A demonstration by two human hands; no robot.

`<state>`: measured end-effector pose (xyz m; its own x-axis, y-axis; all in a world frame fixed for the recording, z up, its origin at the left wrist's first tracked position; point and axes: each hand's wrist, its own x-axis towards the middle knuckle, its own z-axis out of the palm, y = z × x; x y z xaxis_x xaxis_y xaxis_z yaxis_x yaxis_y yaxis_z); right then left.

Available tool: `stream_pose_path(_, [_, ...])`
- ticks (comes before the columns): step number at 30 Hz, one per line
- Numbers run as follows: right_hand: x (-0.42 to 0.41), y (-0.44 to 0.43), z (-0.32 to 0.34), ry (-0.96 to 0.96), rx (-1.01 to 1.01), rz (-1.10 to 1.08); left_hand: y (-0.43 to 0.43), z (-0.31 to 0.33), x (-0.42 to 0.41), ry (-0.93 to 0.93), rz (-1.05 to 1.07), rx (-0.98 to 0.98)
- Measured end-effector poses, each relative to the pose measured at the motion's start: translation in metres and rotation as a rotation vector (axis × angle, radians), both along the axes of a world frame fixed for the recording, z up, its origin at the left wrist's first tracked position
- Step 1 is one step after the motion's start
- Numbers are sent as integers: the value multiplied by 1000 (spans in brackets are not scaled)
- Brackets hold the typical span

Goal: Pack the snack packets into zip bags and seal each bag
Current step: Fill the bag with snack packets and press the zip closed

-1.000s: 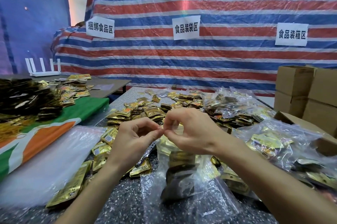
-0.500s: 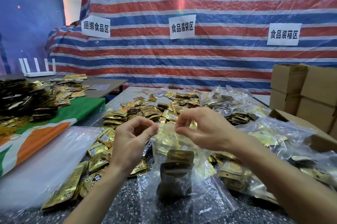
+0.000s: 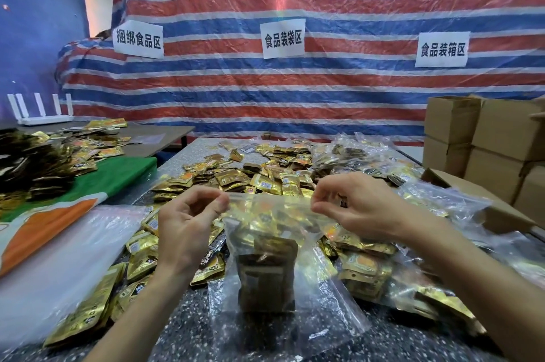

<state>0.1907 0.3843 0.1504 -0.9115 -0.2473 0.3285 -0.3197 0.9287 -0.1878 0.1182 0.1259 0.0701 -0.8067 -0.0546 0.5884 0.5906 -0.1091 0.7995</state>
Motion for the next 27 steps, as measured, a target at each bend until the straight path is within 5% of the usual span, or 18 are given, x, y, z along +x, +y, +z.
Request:
stream_pose_path(8, [11, 18, 0, -24, -28, -7, 4, 0, -2, 14, 24, 3])
stream_pose_path(19, [15, 28, -6, 205, 51, 66, 9, 5, 2, -5, -15, -9])
stream_pose_path(23, [9, 32, -31, 113, -202, 109, 7, 5, 5, -23, -81, -36])
stream_pose_path(27, [10, 25, -79, -229, -525, 30, 15, 10, 11, -90, -220, 59])
